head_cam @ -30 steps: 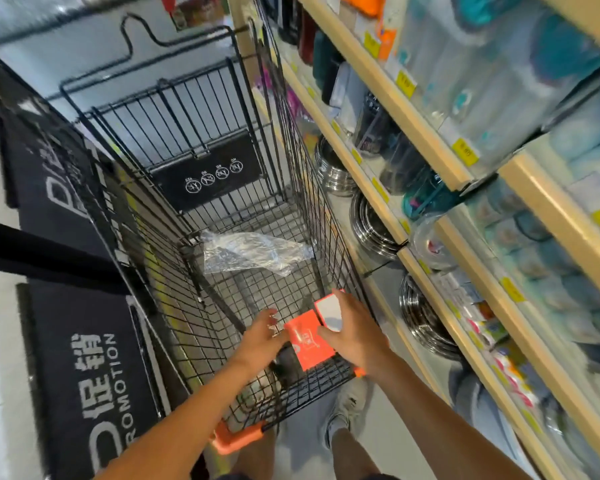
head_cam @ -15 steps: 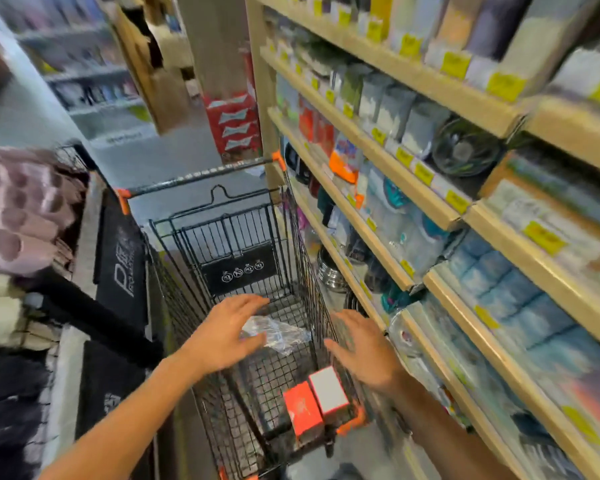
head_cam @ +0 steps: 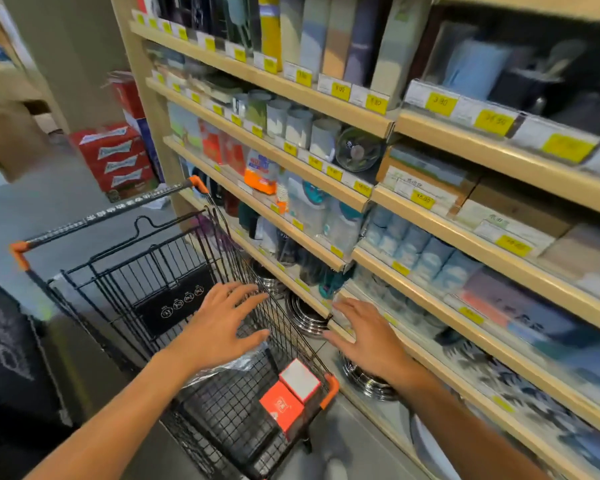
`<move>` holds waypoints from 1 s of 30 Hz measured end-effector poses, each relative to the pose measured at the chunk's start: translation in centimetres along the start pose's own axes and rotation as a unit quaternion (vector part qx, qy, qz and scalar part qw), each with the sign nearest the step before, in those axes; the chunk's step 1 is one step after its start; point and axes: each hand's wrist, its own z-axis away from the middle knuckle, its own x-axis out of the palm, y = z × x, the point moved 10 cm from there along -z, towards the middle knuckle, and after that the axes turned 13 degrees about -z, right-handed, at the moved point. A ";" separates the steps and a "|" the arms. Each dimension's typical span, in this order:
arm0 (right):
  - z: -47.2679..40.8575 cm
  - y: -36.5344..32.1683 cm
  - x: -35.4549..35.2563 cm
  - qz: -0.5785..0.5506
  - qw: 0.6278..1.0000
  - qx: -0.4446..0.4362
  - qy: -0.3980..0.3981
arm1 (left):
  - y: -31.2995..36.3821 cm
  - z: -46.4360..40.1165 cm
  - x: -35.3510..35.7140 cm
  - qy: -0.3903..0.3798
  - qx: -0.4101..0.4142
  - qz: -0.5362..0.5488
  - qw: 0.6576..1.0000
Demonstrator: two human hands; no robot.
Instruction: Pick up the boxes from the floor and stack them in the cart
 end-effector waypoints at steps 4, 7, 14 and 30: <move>6.3 1.3 -1.6 0.003 0.996 0.079 0.038 | 4.0 -1.2 0.7 -0.032 0.072 0.024 0.997; 12.0 2.8 -3.3 0.006 0.985 0.163 0.063 | 9.3 -2.4 1.0 -0.050 0.139 0.039 0.988; 27.9 9.1 -7.3 0.001 0.938 0.306 0.163 | 24.8 -3.4 -0.7 -0.060 0.301 0.042 0.951; 66.7 20.2 -8.2 -0.068 0.823 0.469 0.314 | 63.1 9.2 -2.8 -0.060 0.530 0.004 0.846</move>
